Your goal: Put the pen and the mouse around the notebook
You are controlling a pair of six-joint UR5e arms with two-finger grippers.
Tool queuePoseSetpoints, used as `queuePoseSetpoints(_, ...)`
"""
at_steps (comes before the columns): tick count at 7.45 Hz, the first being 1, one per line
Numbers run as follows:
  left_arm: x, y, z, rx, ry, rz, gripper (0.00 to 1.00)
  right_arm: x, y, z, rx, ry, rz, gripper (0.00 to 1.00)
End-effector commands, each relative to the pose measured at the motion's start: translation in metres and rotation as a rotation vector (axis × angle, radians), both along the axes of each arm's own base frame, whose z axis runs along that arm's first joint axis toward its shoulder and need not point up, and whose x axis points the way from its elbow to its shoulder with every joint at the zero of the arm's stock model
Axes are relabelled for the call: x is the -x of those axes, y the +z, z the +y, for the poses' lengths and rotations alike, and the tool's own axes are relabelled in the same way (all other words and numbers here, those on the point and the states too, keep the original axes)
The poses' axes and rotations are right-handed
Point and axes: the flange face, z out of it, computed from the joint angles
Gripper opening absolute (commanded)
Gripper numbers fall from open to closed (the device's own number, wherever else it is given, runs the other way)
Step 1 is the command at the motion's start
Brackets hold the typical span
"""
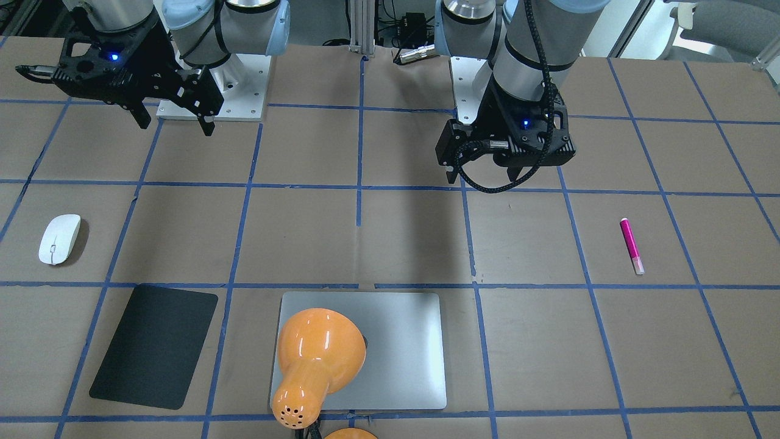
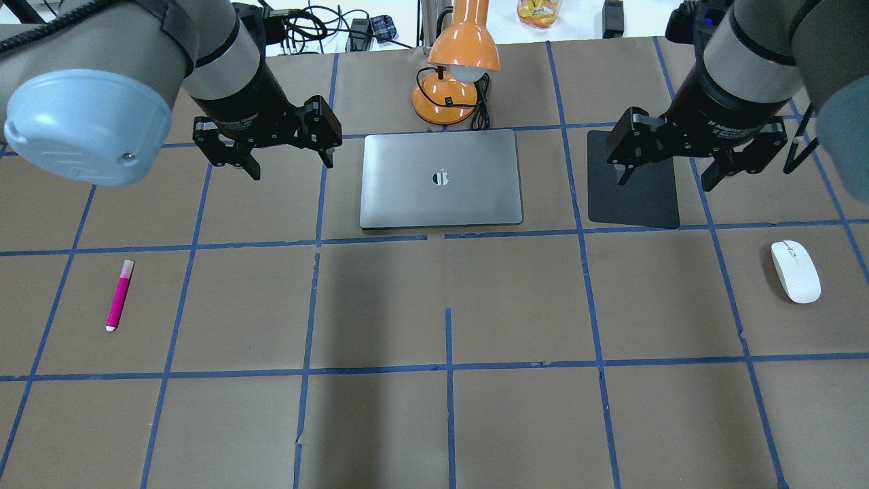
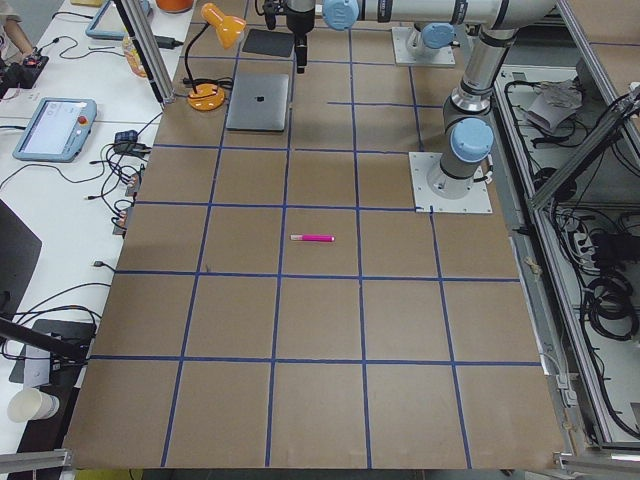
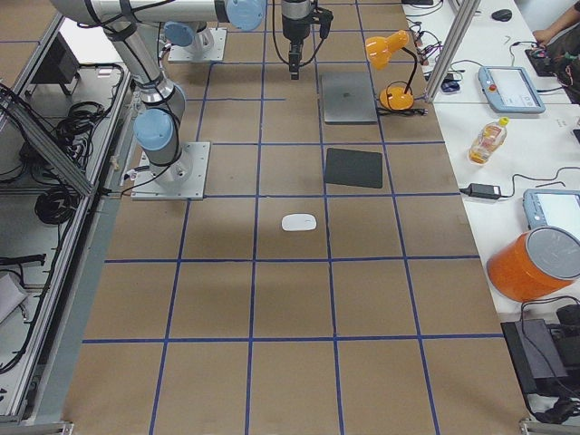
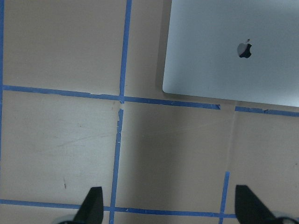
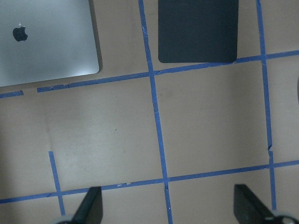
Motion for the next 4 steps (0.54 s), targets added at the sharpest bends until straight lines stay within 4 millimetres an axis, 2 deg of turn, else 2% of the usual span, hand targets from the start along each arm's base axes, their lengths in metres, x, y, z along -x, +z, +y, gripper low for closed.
queuePoseSetpoints(1,0.000,0.000,0.000,-0.001,-0.002,-0.002,1.00,0.000,-0.001,0.000,0.000,0.000,0.001,1.00)
queuePoseSetpoints(4,-0.001,0.001,0.001,0.001,0.000,-0.003,1.00,0.009,-0.012,-0.003,-0.032,-0.008,0.006,1.00)
